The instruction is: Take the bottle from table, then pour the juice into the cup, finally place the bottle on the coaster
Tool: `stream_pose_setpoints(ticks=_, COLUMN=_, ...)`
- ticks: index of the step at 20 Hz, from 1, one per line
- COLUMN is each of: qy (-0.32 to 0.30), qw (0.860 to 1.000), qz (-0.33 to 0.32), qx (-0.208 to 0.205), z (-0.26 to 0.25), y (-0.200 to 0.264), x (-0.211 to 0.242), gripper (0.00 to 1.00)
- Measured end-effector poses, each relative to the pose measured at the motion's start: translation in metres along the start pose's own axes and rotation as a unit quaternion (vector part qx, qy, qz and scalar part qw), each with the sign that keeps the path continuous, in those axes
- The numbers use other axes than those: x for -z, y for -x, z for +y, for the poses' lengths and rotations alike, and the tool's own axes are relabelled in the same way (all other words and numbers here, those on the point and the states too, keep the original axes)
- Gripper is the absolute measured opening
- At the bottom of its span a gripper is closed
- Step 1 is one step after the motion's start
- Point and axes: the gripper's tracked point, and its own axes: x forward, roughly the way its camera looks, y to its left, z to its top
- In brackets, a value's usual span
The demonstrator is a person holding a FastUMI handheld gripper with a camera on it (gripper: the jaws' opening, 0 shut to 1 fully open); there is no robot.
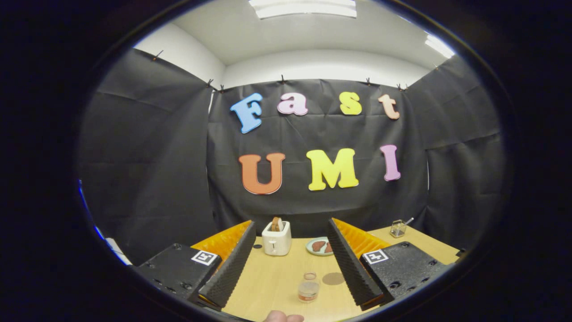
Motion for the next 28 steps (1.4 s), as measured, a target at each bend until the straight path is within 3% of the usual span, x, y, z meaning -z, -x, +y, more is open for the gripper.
stream_pose_setpoints(ticks=16, qy=0.016, qw=1.000, qz=-0.006, qx=-0.001, z=0.004, y=0.008, x=0.012, gripper=1.00)
stream_pose_setpoints(ticks=28, qy=-0.005, qw=1.000, qz=0.020, qx=-0.008, z=-0.010, y=0.013, x=0.158, gripper=1.00)
